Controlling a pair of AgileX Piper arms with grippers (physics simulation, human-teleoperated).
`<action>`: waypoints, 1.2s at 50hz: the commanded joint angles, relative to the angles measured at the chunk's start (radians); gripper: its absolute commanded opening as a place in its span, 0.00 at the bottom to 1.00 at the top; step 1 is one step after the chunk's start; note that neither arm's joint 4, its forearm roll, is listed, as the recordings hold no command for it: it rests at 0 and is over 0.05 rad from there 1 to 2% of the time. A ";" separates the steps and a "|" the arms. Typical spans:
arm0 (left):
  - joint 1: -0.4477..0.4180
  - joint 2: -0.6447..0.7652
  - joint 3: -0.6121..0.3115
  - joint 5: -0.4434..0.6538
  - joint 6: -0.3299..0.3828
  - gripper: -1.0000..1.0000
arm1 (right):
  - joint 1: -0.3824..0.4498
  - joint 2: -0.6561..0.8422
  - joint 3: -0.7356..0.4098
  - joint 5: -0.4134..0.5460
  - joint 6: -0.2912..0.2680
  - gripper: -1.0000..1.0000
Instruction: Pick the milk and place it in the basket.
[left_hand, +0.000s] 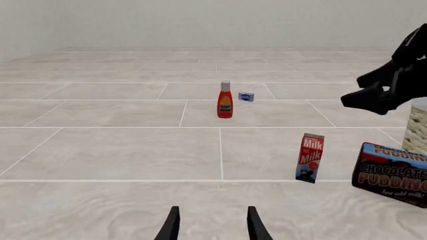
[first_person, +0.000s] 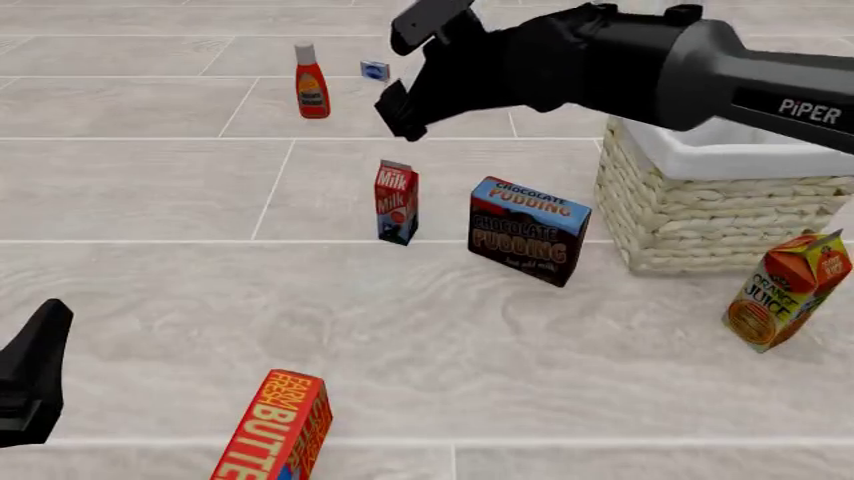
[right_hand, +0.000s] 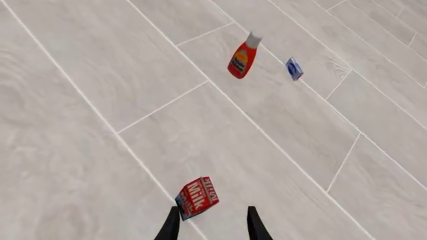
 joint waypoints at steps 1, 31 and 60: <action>0.000 0.000 0.000 0.000 0.000 1.00 | -0.004 0.080 -0.036 -0.026 0.008 1.00; 0.000 0.000 0.000 0.000 0.000 1.00 | 0.021 0.168 0.002 -0.125 0.053 1.00; 0.000 0.000 0.000 0.000 0.000 1.00 | 0.001 0.198 0.036 -0.204 0.047 1.00</action>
